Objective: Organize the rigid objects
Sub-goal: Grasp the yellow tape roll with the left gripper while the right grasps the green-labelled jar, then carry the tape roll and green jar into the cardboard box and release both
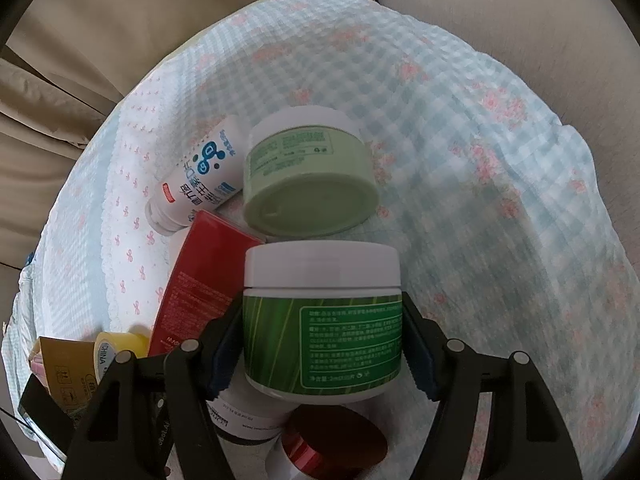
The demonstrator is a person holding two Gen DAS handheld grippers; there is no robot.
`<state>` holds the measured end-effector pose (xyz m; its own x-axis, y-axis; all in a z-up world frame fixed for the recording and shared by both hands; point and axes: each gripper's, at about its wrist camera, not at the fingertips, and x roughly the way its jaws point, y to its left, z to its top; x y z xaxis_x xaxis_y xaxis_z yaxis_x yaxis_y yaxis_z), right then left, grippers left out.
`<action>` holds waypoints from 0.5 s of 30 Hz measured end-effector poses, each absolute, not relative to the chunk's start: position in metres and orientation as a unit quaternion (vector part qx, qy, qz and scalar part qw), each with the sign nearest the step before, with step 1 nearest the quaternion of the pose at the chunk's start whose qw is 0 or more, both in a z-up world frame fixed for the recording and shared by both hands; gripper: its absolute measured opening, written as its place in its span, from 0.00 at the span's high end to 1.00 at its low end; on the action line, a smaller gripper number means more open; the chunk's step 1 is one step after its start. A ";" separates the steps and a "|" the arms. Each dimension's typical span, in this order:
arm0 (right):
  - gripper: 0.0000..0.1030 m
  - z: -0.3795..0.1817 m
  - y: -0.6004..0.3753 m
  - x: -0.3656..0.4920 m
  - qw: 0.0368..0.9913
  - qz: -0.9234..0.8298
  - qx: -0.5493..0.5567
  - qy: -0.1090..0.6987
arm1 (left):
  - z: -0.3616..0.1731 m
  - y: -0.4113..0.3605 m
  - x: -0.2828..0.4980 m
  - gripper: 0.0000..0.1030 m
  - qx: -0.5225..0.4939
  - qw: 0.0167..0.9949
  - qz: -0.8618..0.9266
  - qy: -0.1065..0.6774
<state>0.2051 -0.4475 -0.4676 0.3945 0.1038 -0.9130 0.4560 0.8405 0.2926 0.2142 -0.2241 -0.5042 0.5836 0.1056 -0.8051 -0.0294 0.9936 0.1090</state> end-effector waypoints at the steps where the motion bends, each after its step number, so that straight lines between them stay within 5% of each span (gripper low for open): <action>1: 0.36 -0.465 -0.448 0.204 0.794 -0.112 0.259 0.539 | -0.501 -0.224 0.213 0.04 0.040 0.890 0.037 0.454; 15: 0.36 -0.347 -0.437 0.171 0.844 -0.102 0.230 0.475 | -0.355 -0.206 0.184 0.04 0.010 0.923 -0.003 0.385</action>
<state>0.1706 -0.4373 -0.3471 0.5288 0.0453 -0.8476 0.3904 0.8737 0.2903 0.1838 -0.2065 -0.3549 0.7037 0.0030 -0.7105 0.0122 0.9998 0.0163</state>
